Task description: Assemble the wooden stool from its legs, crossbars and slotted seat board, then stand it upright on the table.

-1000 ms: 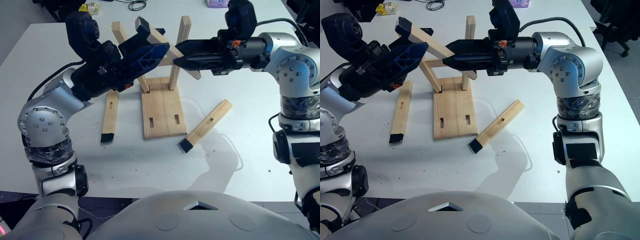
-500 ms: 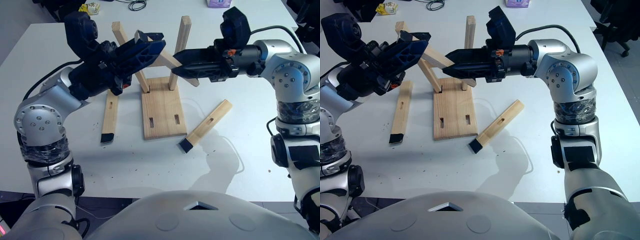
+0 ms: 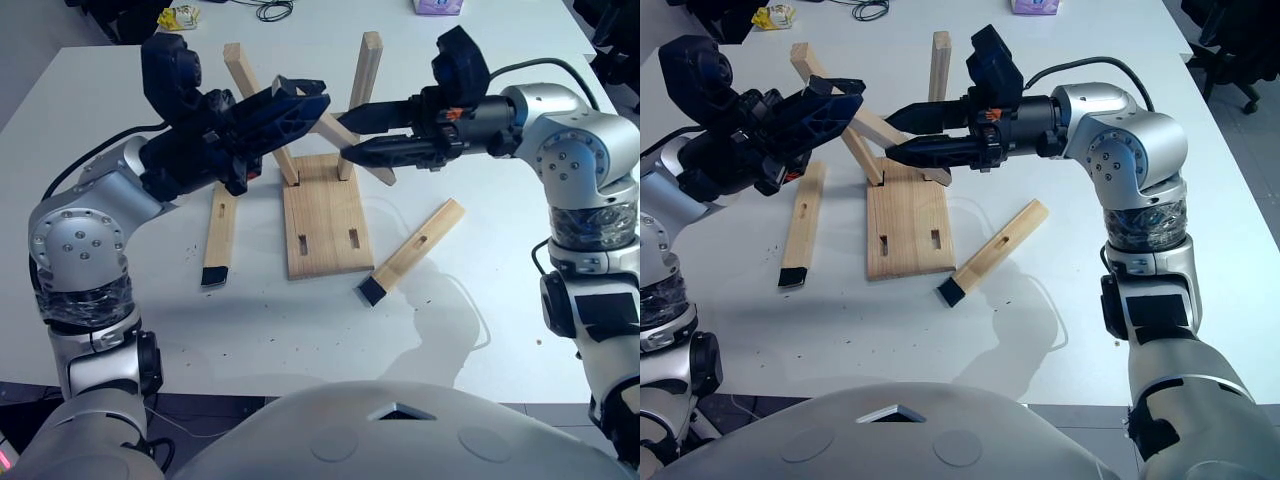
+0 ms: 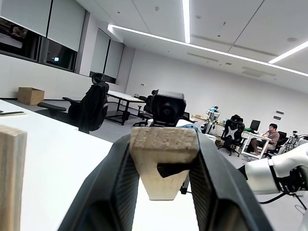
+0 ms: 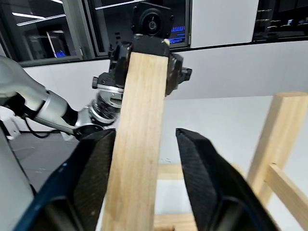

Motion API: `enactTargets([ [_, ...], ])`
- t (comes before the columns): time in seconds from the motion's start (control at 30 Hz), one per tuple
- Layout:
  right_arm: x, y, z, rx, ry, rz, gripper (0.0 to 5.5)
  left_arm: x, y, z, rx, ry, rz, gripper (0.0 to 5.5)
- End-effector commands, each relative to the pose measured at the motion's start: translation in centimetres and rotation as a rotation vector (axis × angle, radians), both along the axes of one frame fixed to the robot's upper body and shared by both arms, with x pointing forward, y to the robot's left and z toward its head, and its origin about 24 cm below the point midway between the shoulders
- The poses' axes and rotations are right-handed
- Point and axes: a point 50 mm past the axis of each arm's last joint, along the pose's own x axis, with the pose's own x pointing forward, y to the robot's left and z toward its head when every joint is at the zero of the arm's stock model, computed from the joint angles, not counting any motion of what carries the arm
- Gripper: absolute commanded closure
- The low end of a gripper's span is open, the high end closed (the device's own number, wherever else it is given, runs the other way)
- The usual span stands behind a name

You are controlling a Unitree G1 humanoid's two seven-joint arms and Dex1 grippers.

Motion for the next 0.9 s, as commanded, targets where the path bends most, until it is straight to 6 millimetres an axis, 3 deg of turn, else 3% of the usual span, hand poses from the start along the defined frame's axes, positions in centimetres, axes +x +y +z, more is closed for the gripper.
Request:
enactTargets([
  [0.03,0.4,-1.2,-0.8,-0.039,-0.013,-0.069,2.57,0.3,0.6,-0.6,0.064,-0.001,0.003,4.17],
  [0.2,0.9,-3.8,-1.5,-0.052,-0.031,-0.214,2.1,1.0,2.4,-2.6,0.234,-0.001,0.037,4.17],
  [0.43,0.7,-8.2,-0.9,0.066,-0.134,-0.516,2.1,2.5,9.2,-4.4,0.648,-0.109,0.193,4.17],
  [0.67,-0.3,-8.5,-1.4,0.127,-0.157,-0.619,2.1,2.3,12.6,-4.4,0.829,-0.181,0.148,4.18],
  [0.9,-0.5,-8.3,-1.9,0.127,-0.148,-0.623,2.1,3.5,15.5,-4.3,0.928,-0.221,0.228,4.18],
])
